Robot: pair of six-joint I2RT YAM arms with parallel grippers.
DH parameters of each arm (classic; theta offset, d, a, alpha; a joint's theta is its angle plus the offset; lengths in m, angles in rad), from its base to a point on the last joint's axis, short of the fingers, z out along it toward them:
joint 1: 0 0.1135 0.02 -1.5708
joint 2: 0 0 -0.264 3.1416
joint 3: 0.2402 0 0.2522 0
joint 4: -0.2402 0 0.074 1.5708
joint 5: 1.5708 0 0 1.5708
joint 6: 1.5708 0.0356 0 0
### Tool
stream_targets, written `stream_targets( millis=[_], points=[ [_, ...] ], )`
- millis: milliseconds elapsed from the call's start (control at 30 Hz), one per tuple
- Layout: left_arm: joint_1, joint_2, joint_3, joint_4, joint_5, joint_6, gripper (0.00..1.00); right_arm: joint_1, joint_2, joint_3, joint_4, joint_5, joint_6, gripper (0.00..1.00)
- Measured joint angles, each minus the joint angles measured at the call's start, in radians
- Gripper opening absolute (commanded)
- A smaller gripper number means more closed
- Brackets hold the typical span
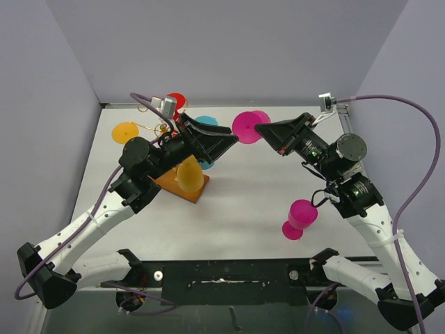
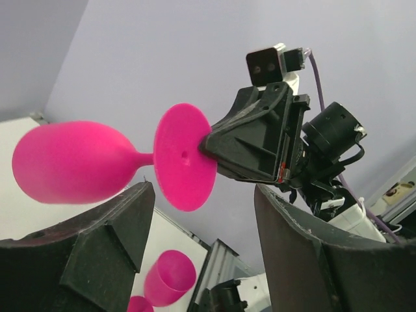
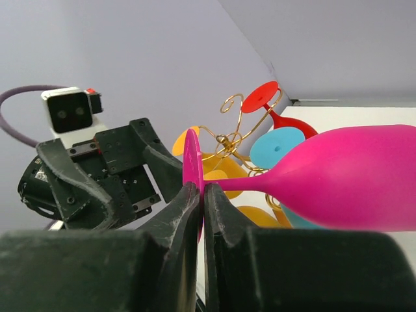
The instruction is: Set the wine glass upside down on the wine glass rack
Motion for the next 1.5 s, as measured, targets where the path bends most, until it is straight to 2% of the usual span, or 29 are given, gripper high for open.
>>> stream_targets(
  millis=[233, 400, 600, 1000, 1267, 1400, 1500],
  points=[
    [0.014, 0.0, -0.027, -0.045, -0.011, -0.115, 0.59, 0.0, -0.008, -0.023, 0.018, -0.043, -0.016, 0.0],
    [0.052, 0.0, -0.027, -0.05, 0.0, -0.175, 0.51, 0.0, -0.008, -0.04, 0.033, -0.073, -0.018, 0.0],
    [0.092, 0.032, -0.027, -0.035, 0.082, -0.246, 0.44, 0.0, -0.004, -0.048, 0.058, -0.116, -0.016, 0.0],
    [0.095, 0.061, -0.027, 0.024, 0.191, -0.303, 0.32, 0.0, 0.022, -0.049, 0.063, -0.135, -0.008, 0.0],
    [0.105, 0.081, -0.027, 0.063, 0.224, -0.328, 0.14, 0.0, 0.028, -0.049, 0.075, -0.141, 0.0, 0.0],
    [0.109, 0.081, -0.028, 0.065, 0.228, -0.334, 0.1, 0.0, 0.028, -0.049, 0.08, -0.143, 0.0, 0.0],
    [0.112, 0.081, -0.028, 0.065, 0.231, -0.335, 0.08, 0.0, 0.028, -0.049, 0.082, -0.145, 0.001, 0.04]
  ],
)
